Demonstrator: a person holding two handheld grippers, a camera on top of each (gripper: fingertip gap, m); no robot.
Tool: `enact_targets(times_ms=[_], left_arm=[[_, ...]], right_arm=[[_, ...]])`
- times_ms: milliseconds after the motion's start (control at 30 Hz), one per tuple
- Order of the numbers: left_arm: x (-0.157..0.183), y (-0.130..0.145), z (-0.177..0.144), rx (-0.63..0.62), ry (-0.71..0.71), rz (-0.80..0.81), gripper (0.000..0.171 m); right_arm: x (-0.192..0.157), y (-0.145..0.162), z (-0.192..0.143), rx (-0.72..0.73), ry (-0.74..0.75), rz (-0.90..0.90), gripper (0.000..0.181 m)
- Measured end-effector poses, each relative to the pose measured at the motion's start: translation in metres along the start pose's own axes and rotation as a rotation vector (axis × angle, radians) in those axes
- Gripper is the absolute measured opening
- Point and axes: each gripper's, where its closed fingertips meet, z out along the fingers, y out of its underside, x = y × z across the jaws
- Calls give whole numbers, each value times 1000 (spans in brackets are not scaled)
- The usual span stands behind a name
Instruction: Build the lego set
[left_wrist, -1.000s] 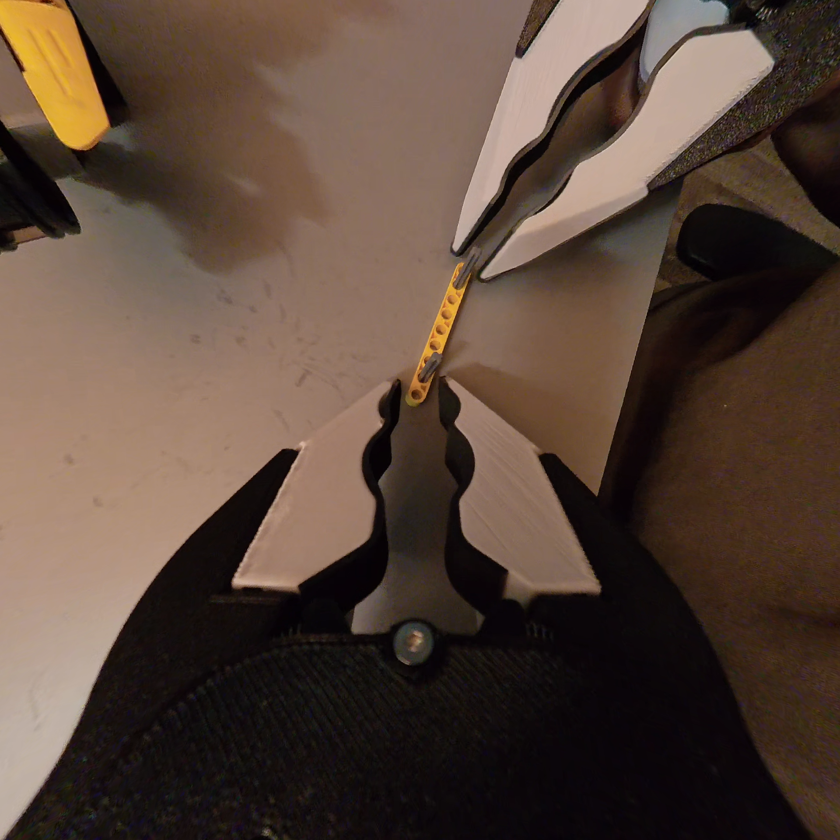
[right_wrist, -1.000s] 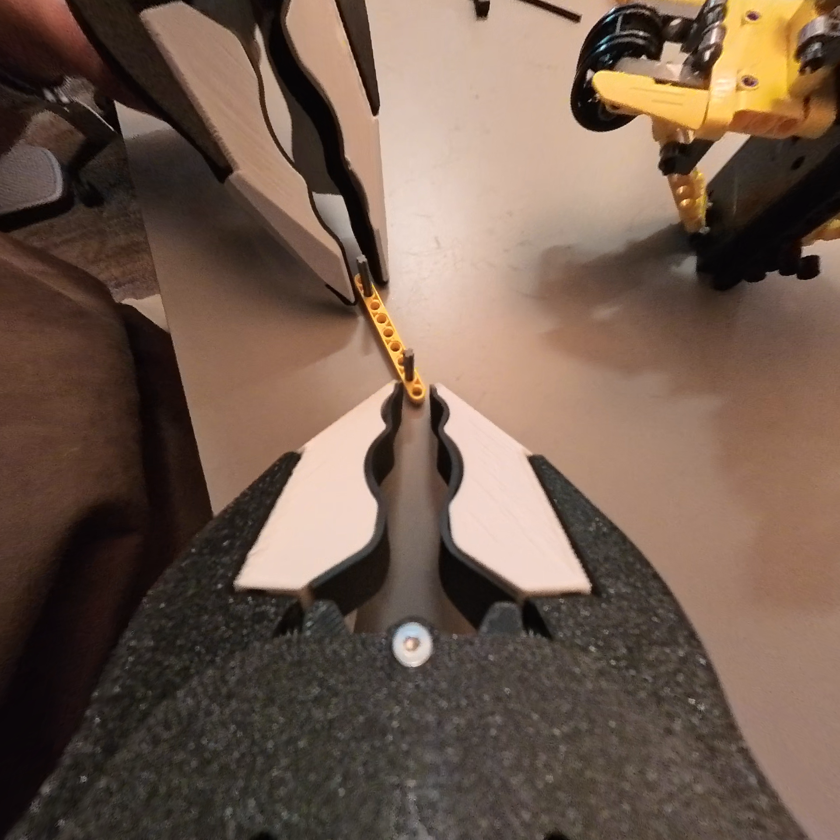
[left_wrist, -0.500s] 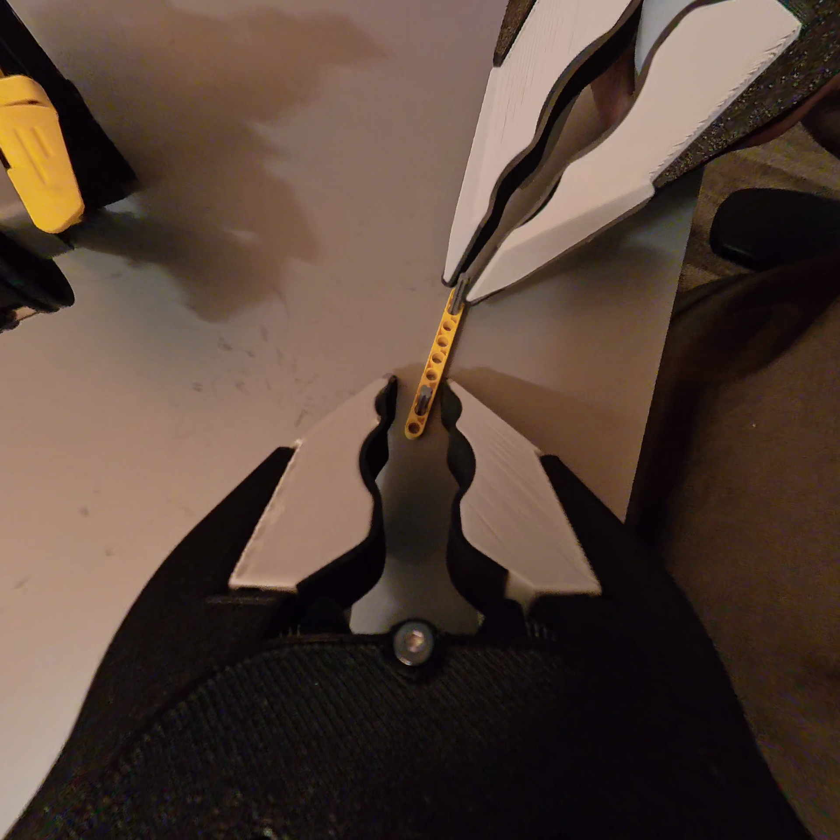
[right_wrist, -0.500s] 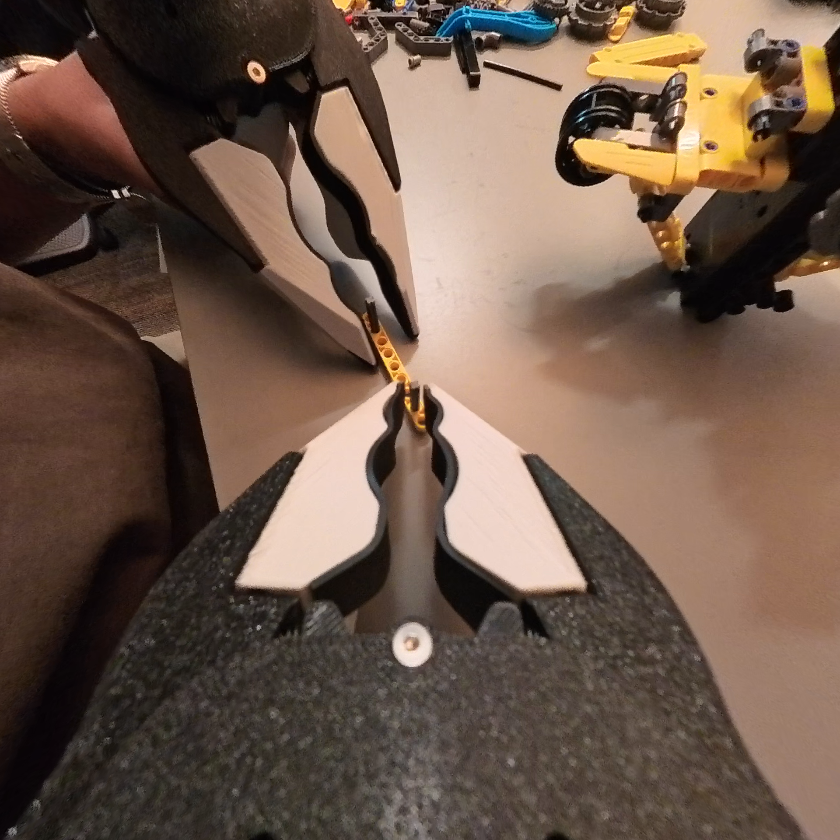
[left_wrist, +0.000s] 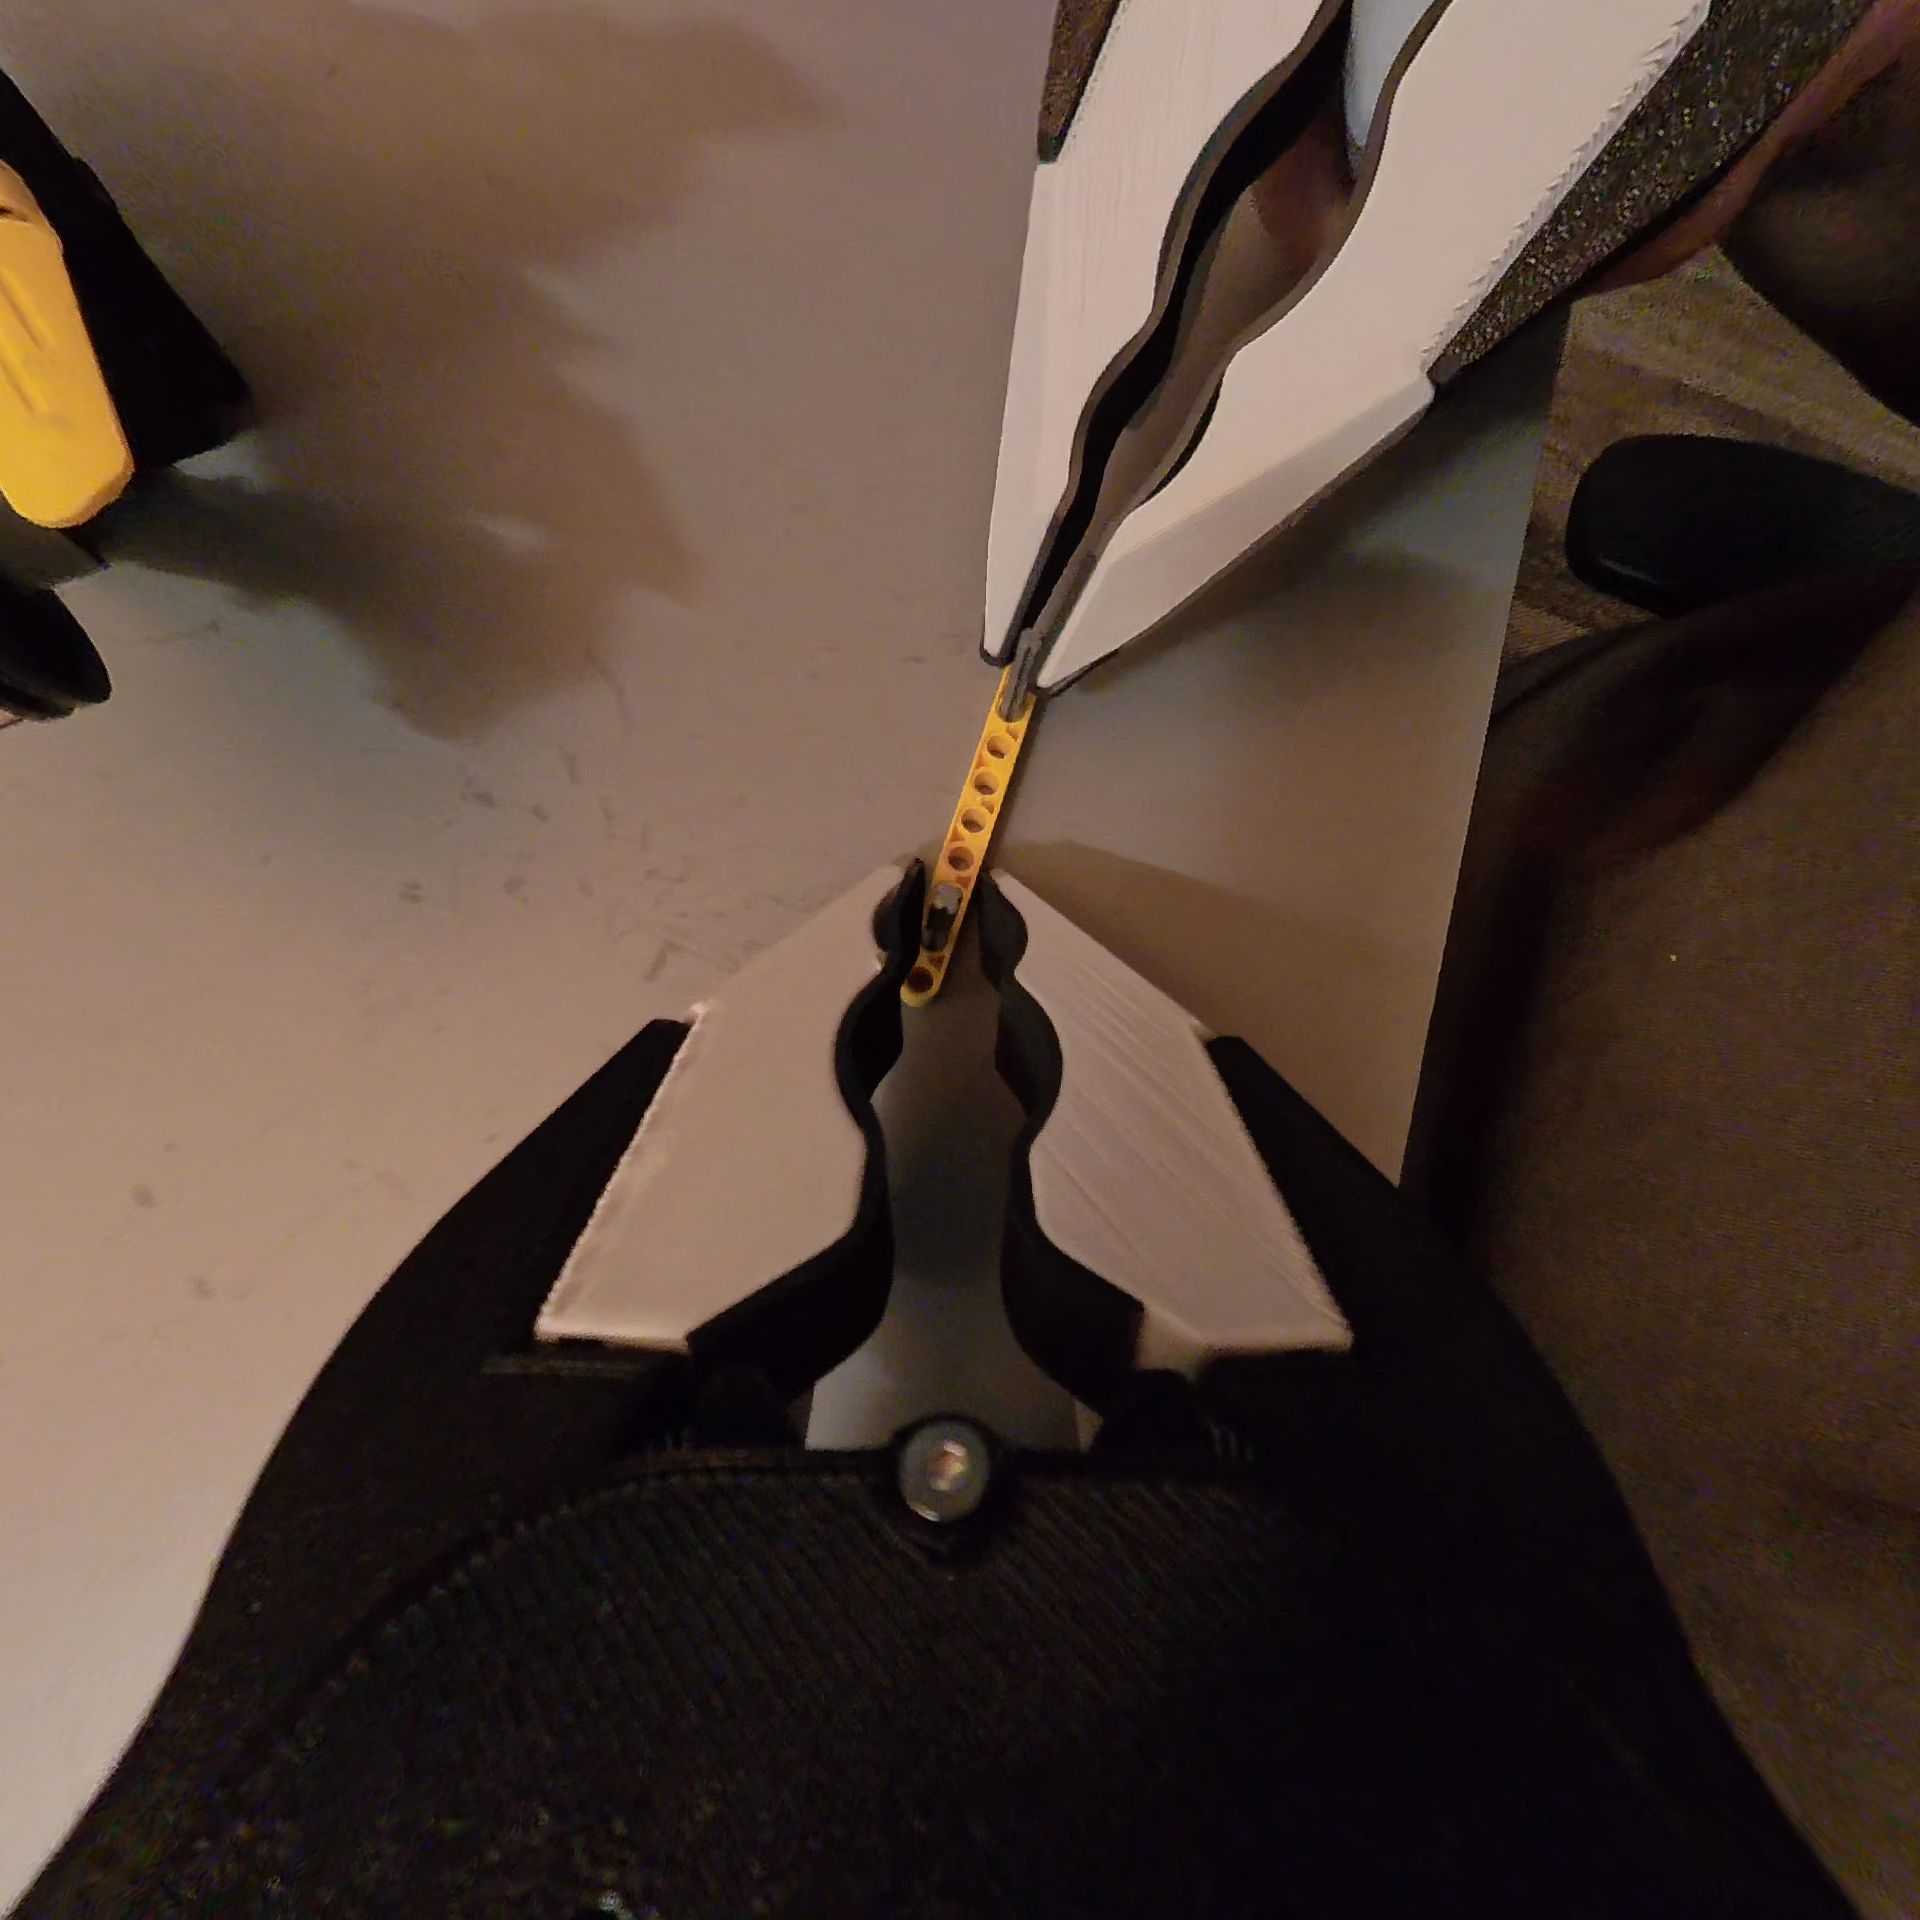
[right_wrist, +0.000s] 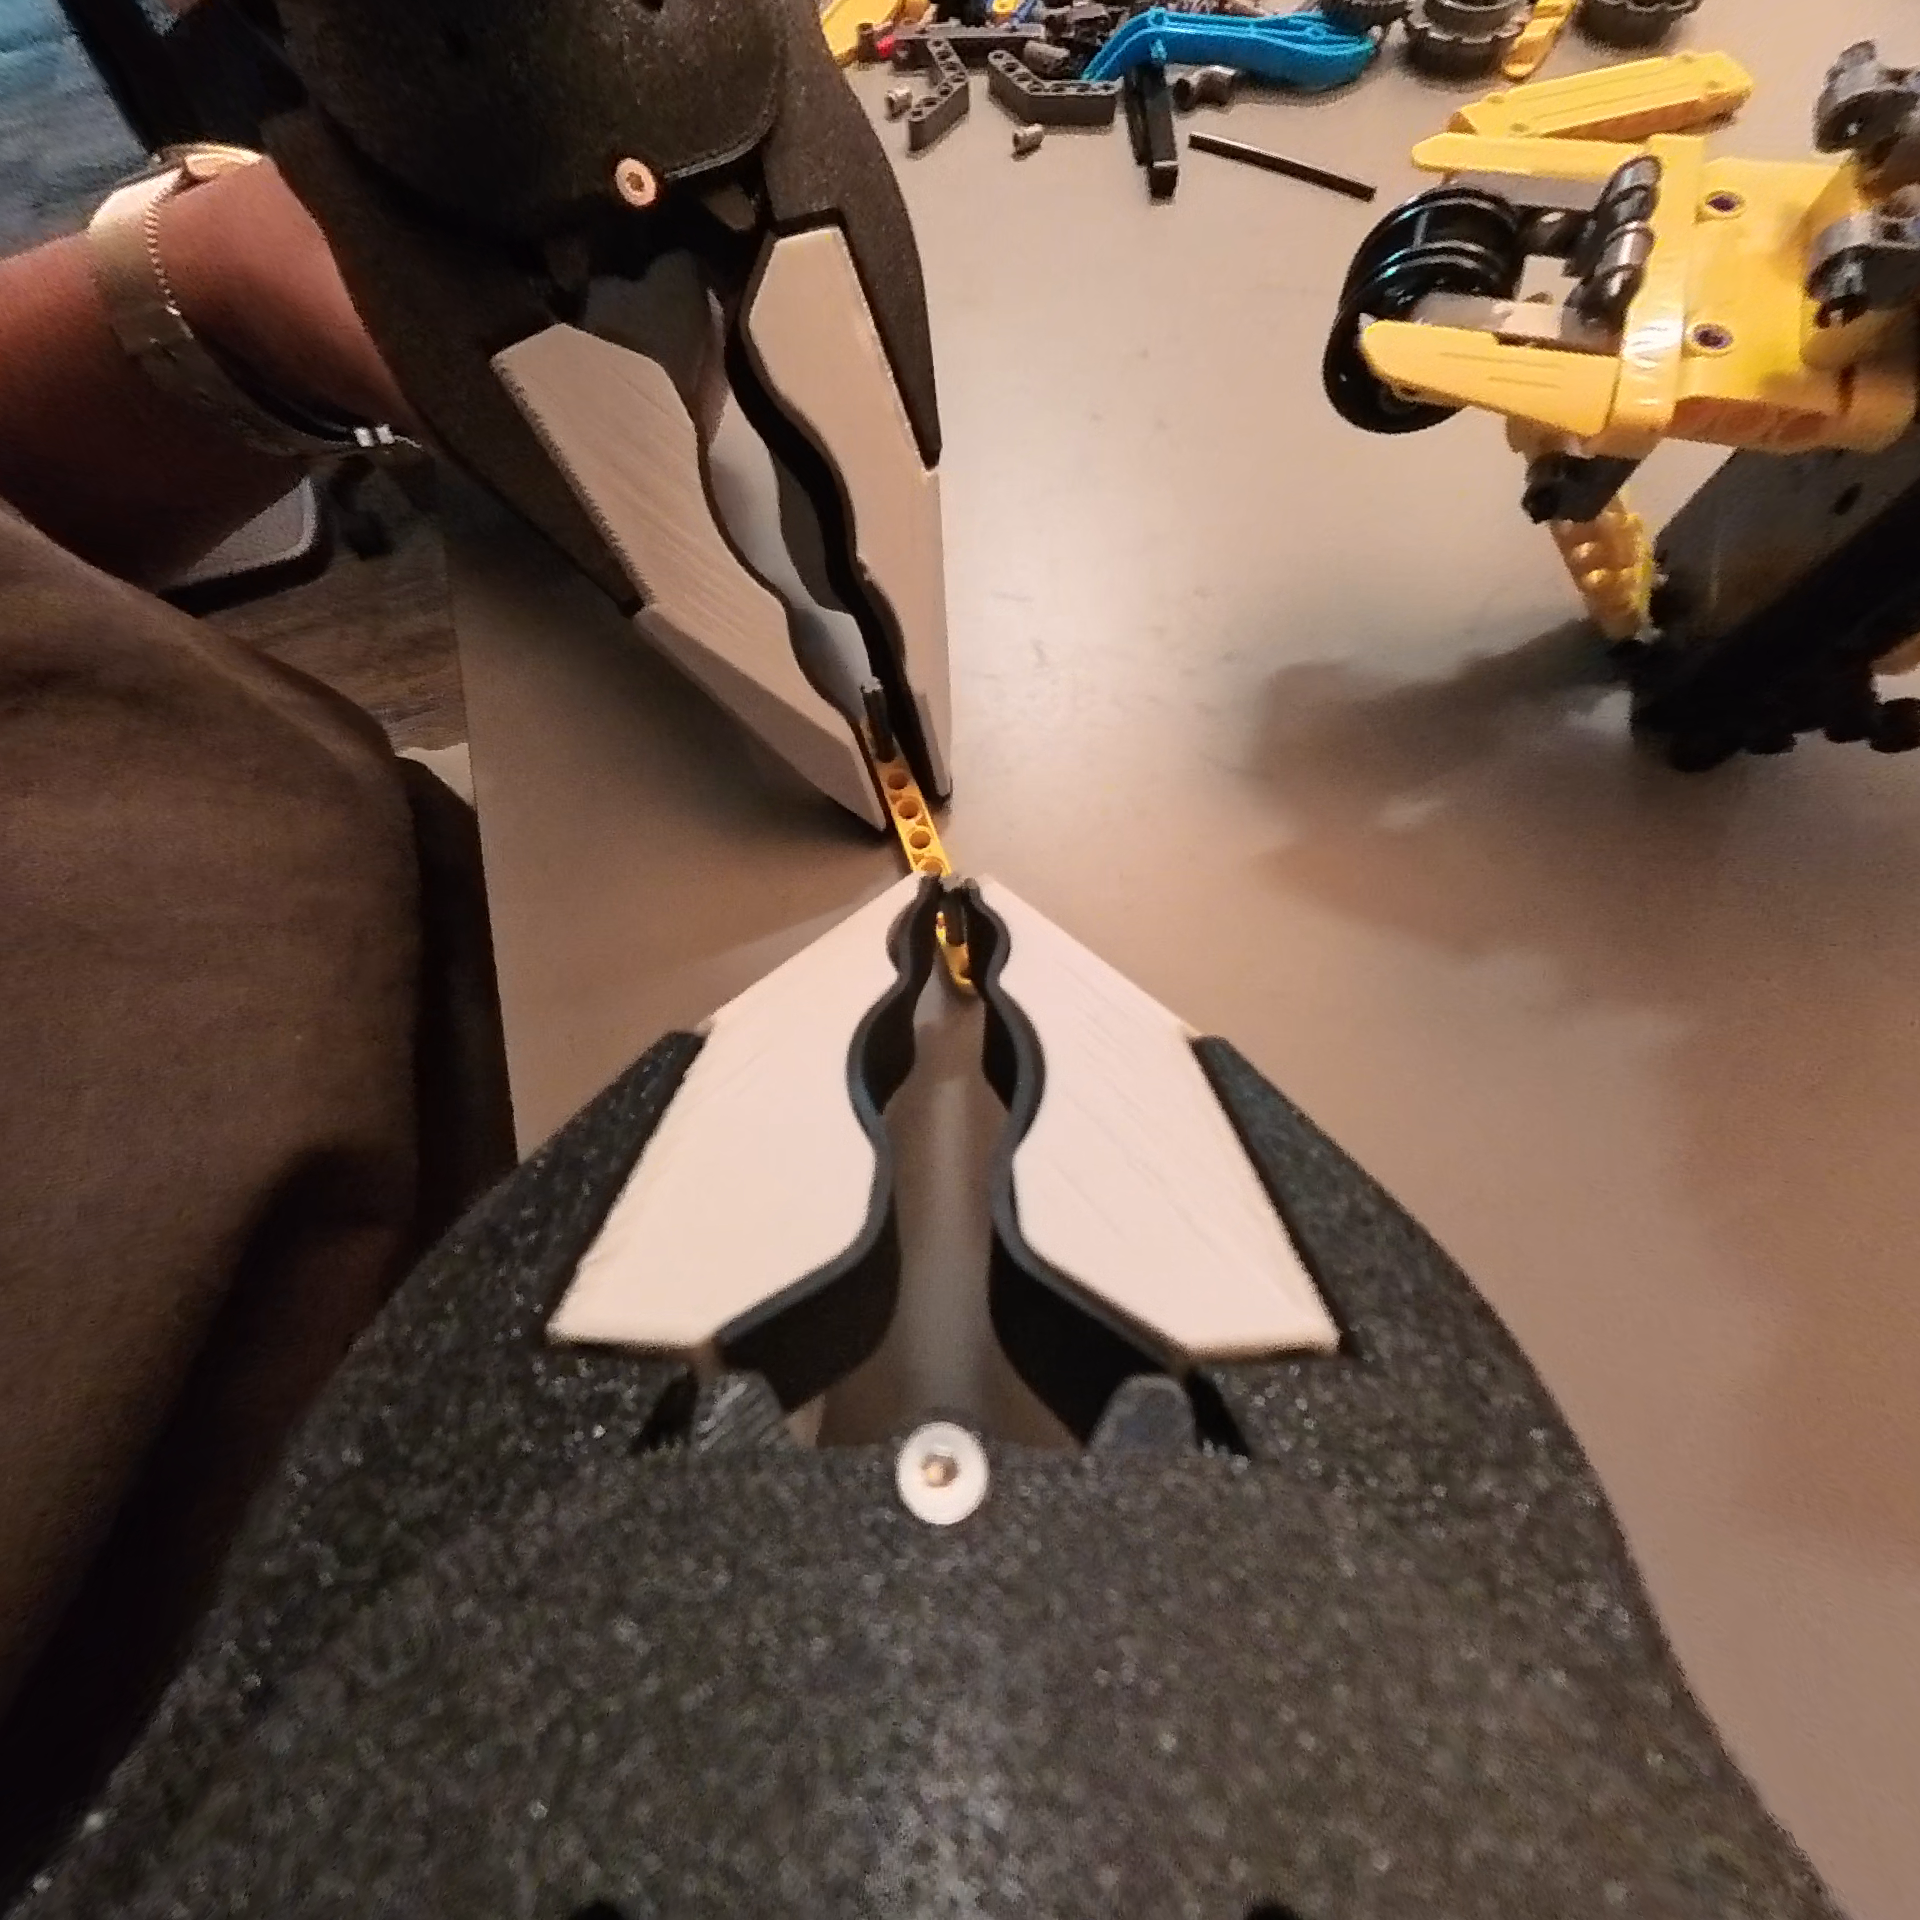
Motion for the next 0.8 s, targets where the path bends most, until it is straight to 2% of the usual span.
enact_targets(times_ms=[333, 500, 800], left_arm=[[0, 0, 0, 0, 7, -4, 8], [1, 0, 0, -1, 8, -2, 7], [1, 0, 0, -1, 5, 4, 7]], right_arm=[[-1, 0, 0, -10, -113, -58, 4], [-4, 1, -1, 0, -71, -46, 20], [4, -6, -5, 55, 51, 112, 12]])
